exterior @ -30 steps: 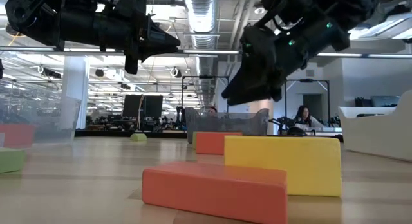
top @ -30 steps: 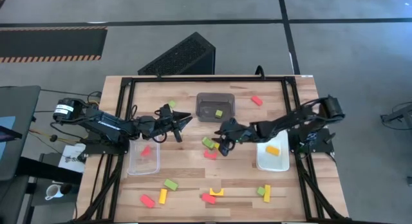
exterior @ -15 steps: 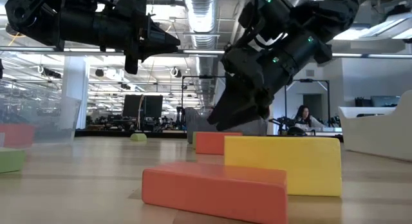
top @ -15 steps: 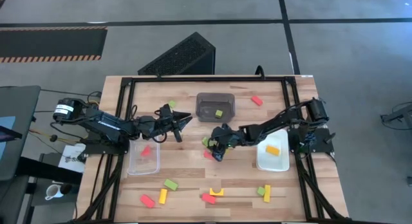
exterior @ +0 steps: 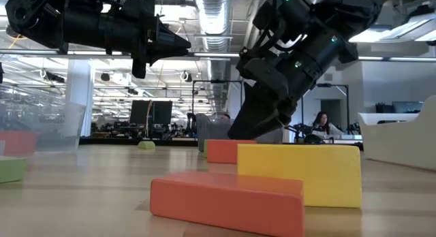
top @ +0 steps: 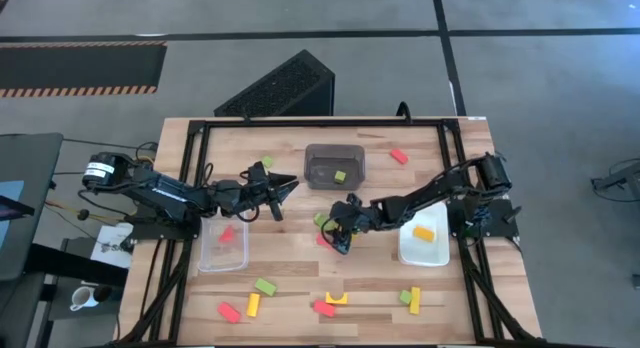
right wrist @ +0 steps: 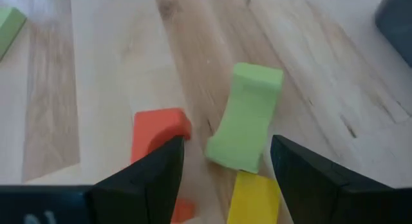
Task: Sort & place blocks by color
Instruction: Put the green block into the black bin
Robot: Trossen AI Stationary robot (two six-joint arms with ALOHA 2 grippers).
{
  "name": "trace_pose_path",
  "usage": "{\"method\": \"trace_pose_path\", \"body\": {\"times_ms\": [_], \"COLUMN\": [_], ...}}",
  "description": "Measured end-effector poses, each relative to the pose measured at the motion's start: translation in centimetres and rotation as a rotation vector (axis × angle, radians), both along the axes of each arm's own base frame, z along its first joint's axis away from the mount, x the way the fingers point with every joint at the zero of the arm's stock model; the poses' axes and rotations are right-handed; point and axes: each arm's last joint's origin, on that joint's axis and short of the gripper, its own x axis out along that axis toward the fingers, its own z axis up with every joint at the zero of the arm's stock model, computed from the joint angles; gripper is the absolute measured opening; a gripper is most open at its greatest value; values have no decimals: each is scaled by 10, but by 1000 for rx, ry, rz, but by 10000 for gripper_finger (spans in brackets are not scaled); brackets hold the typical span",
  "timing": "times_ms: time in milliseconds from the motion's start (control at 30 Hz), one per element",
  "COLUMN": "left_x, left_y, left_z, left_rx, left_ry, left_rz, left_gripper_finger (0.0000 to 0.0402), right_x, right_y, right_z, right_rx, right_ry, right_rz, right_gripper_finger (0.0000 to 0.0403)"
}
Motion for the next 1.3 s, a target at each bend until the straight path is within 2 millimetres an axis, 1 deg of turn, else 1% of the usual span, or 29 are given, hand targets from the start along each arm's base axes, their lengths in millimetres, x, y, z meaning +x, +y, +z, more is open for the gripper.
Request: {"method": "trace_pose_path", "body": {"times_ms": [167, 567, 700, 767, 867, 1100, 1200, 1300], "left_x": [0, 0, 0, 0, 0, 0, 0, 0], "left_y": [0, 0, 0, 0, 0, 0, 0, 0], "left_z": [0, 0, 0, 0, 0, -1, -1, -1], "left_rx": [-1, -2, -2, -1, -1, 0, 1, 3], "left_ry": [-1, 0, 0, 4, 3, 7, 8, 9], "left_rz": [0, 0, 0, 0, 0, 3, 3, 3], "left_gripper_finger": [78, 78, 78, 78, 78, 78, 78, 78], "right_x": [0, -1, 0, 6, 9, 14, 14, 13], "right_y": [-2, 3, 7, 9, 8, 6, 5, 5], "right_z": [0, 0, -13, -18, -27, -28, -26, -23], "right_rx": [-27, -44, -47, -44, -53, -61, -62, -62], "right_ry": [-3, -1, 19, 6, 32, 38, 39, 38], "right_rz": [-30, -33, -22, -22, -39, -64, -64, -65], "right_gripper_finger": [255, 255, 255, 255, 255, 254, 243, 215]}}
